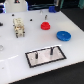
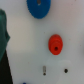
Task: Insert the blue gear onto the right peg, followed by the red gear
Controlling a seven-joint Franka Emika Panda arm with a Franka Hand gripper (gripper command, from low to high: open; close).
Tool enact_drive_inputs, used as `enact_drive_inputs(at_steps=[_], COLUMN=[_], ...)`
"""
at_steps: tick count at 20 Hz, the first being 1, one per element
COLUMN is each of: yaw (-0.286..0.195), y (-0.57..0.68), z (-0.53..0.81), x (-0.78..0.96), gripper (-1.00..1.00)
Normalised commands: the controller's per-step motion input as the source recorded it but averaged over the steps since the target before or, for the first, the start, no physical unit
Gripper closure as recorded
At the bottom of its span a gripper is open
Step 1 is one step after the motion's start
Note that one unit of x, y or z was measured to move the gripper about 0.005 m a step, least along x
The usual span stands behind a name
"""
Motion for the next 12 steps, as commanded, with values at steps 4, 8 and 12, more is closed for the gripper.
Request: enact_drive_inputs(at_steps=[4,8,12], yaw=[0.000,0.000,0.000], y=[0.36,0.21,0.09], z=[-0.44,-0.44,-0.45], x=[-0.07,-0.08,-0.12], gripper=[-1.00,-1.00,-1.00])
